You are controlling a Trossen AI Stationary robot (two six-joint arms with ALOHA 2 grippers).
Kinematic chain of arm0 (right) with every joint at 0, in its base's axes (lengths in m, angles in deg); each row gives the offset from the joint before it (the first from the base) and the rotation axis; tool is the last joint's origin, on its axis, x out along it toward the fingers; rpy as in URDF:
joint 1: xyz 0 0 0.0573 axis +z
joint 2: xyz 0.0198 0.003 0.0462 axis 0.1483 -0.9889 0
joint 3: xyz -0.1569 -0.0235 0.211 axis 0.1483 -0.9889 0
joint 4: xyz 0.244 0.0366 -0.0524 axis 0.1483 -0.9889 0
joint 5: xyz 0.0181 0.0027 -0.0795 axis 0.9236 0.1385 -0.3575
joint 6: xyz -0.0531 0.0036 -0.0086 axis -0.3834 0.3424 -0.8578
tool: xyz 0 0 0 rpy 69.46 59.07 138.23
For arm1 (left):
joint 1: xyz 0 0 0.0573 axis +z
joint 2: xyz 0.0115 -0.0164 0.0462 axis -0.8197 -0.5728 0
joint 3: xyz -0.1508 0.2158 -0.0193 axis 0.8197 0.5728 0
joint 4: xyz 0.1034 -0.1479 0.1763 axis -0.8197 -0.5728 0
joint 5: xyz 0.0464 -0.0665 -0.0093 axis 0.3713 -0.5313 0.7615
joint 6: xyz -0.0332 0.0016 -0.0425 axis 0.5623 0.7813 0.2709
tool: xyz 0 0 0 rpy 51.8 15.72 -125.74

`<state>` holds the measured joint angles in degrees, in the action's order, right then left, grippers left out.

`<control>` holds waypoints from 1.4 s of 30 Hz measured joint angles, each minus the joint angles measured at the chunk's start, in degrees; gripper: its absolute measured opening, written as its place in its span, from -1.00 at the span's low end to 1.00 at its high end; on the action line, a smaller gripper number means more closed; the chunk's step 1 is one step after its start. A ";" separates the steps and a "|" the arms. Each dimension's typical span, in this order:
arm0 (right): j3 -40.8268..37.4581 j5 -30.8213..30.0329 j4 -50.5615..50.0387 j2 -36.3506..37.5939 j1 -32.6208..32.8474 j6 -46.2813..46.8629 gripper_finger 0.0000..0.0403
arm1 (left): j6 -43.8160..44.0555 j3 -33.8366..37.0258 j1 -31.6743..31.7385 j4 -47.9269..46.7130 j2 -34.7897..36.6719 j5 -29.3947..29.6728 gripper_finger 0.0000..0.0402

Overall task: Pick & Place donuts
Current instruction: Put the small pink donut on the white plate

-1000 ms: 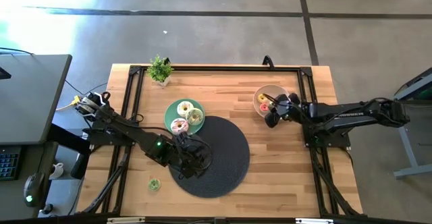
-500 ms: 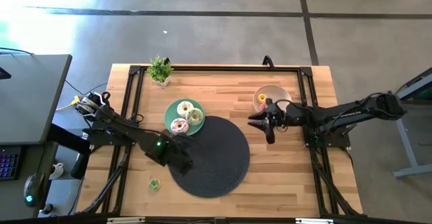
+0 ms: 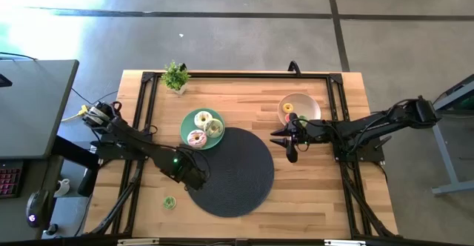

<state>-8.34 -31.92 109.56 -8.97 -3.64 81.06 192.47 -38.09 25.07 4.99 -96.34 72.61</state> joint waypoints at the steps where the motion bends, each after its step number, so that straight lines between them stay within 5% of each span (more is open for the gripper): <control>1: 0.00 0.02 0.03 0.02 0.20 0.00 -0.41 | 2.26 1.76 -0.02 0.62 0.00 -1.64 -0.21; 5: 0.00 0.02 0.06 0.02 0.93 -0.02 -0.41 | 9.13 7.70 -0.91 2.70 -0.02 -7.27 -0.21; 16: 0.00 0.00 0.08 0.02 0.94 -0.02 -0.41 | 9.48 12.86 -1.16 8.97 -0.02 -7.59 -0.25; 27: -0.02 -0.02 0.10 0.04 0.94 -0.02 -0.41 | 7.86 15.34 -1.16 9.47 0.09 -7.75 -0.93; 31: -0.02 -0.02 0.64 0.04 0.94 -0.04 -0.41 | 7.90 14.43 -1.18 10.08 0.03 -6.47 -0.95; 37: -0.02 1.17 4.68 0.26 0.94 -6.39 -0.41 | 0.85 5.22 -1.11 13.01 -0.02 5.85 -0.98; 42: -0.02 9.34 5.40 0.28 0.94 -24.20 -0.41 | -17.20 -3.77 -0.44 16.59 -0.02 19.04 -0.99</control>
<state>-8.36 -22.58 114.96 -8.68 -2.70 56.85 175.26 -41.86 24.63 21.58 -96.36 91.66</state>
